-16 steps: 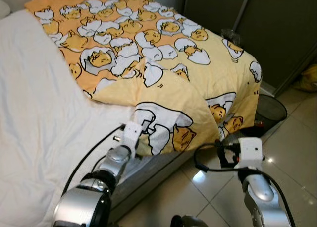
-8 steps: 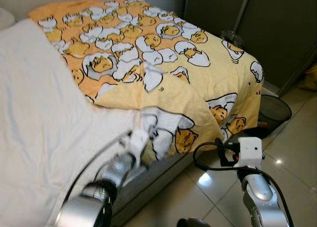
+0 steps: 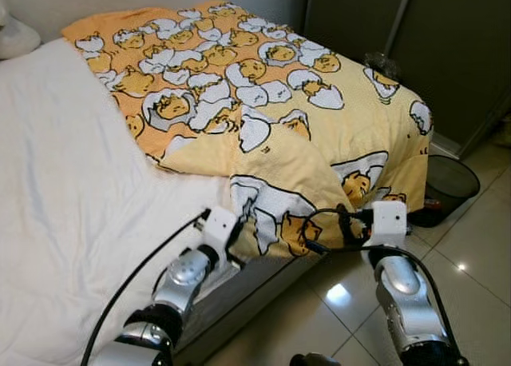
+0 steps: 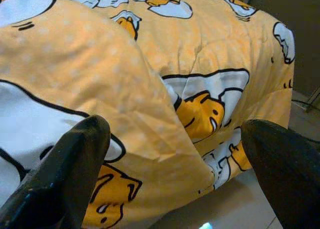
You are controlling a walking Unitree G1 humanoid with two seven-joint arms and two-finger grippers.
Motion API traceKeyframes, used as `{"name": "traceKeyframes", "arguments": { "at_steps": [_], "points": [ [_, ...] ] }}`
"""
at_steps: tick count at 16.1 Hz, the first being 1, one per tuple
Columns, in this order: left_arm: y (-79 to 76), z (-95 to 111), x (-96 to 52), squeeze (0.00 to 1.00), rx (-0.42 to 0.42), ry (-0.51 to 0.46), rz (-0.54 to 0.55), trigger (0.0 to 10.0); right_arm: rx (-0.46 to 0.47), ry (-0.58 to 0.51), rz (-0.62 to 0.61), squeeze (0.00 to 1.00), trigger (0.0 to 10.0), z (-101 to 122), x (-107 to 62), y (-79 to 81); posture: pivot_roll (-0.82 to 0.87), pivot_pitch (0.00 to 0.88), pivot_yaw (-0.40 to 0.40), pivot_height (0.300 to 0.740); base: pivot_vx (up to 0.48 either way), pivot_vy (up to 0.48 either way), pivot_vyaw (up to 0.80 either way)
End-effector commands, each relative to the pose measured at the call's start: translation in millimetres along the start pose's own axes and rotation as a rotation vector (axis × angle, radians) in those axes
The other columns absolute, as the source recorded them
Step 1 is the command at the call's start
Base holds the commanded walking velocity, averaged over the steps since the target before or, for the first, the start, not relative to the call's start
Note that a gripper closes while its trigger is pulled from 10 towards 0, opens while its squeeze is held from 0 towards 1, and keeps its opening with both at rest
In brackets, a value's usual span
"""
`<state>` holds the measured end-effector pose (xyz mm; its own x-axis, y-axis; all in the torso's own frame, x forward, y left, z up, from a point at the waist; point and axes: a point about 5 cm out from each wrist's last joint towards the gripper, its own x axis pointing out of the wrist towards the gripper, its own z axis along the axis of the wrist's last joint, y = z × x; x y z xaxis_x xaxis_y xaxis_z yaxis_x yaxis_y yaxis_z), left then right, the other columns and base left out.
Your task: Clean up the room
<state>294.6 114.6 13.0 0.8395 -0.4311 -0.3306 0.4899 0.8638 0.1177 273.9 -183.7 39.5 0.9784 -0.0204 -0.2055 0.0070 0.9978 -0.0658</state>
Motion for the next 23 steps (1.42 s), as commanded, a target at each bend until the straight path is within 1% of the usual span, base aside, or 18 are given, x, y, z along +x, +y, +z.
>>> {"name": "traceKeyframes", "arguments": {
  "at_steps": [1,3,6,8,10,11,12,13,14,15,16,17,19,20,21,22,23],
  "points": [
    [8.7,13,2.0,0.0,0.008,-0.062,0.023,10.0,-0.007,-0.015,0.016,0.0,10.0,3,4.0,3.8,0.0,0.0,0.008,0.728,0.0,0.0,0.0],
    [10.8,11,0.5,0.0,0.009,-0.057,0.043,10.0,-0.006,-0.019,0.022,0.0,10.0,3,5.8,4.3,0.0,0.0,0.006,0.728,0.0,0.0,0.0],
    [6.7,4,-2.0,0.0,-0.019,-0.041,0.028,10.0,-0.009,-0.021,0.018,0.0,10.0,1,5.0,0.5,-0.02,0.0,0.008,0.728,-0.454,0.0,0.0],
    [5.0,3,-2.8,0.0,-0.041,-0.048,0.019,10.0,-0.016,-0.015,0.014,0.0,10.0,-2,2.0,-3.0,-0.02,0.0,0.009,0.728,-0.407,0.0,0.0],
    [5.7,5,-3.7,0.0,0.028,-0.058,0.004,10.0,-0.018,-0.003,0.012,0.0,10.0,-6,0.0,-3.9,-0.03,0.0,0.01,0.728,0.0,0.0,0.0],
    [5.3,4,-4.1,0.0,0.04,-0.057,-0.007,10.0,-0.018,-0.002,0.013,0.0,10.0,-7,-0.4,-3.9,-0.03,0.0,0.01,0.728,0.0,0.0,0.0],
    [1.0,-3,-4.7,0.0,0.12,-0.002,-0.05,10.0,-0.02,0.004,0.014,0.0,10.0,-9,-1.3,-3.9,-0.03,0.0,0.009,0.728,0.0,0.0,0.0],
    [-6.8,-7,-4.9,0.0,0.144,0.029,-0.118,10.0,-0.021,0.008,0.016,0.0,10.0,-10,-1.7,-4.3,-0.03,0.0,0.009,0.728,0.0,0.0,0.0],
    [-14.0,-10,-4.9,0.0,0.151,0.048,-0.179,10.0,-0.022,0.011,0.016,0.0,10.0,-10,-1.8,-4.6,-0.03,0.0,0.009,0.728,0.0,0.0,0.0],
    [-32.6,-16,-5.2,0.0,0.138,0.088,-0.328,10.0,-0.027,0.019,0.022,0.0,10.0,-11,-1.9,-4.9,-0.03,0.0,0.009,0.728,0.0,0.0,0.0],
    [-44.9,-18,-5.9,0.0,0.118,0.1,-0.424,10.0,-0.031,0.024,0.028,0.0,10.0,-12,-2.0,-4.7,-0.02,0.0,0.005,0.728,0.0,0.0,0.0],
    [-59.5,-22,-7.9,0.0,0.067,0.132,-0.551,10.0,-0.036,0.03,0.035,0.0,10.0,-13,-2.8,-4.7,-0.02,0.0,0.003,0.728,0.0,0.0,0.0],
    [-76.2,-28,-11.8,0.0,0.064,0.171,-0.676,10.0,-0.042,0.039,0.041,0.0,10.0,-16,-4.3,-5.0,-0.03,0.0,-0.003,0.728,0.0,0.0,0.0],
    [-79.1,-29,-12.6,0.0,0.057,0.178,-0.694,10.0,-0.044,0.041,0.045,0.0,10.0,-17,-4.9,-4.9,-0.03,0.0,-0.007,0.728,0.0,0.0,0.0],
    [-88.4,-32,-16.0,0.0,0.016,0.197,-0.771,10.0,-0.053,0.044,0.058,0.0,10.0,-17,-6.6,-4.7,-0.04,0.0,-0.012,0.728,0.0,0.0,0.0],
    [-99.7,-36,-23.0,0.0,-0.034,0.227,-0.888,10.0,-0.069,0.055,0.074,0.0,10.0,-19,-10.0,-5.9,-0.04,0.0,-0.019,0.728,0.0,0.0,0.0],
    [-106.3,-41,-30.4,0.0,-0.064,0.246,-0.967,10.0,-0.084,0.067,0.085,0.0,10.0,-22,-13.8,-8.4,-0.05,0.0,-0.032,0.728,0.0,0.0,0.0]
  ]
}}
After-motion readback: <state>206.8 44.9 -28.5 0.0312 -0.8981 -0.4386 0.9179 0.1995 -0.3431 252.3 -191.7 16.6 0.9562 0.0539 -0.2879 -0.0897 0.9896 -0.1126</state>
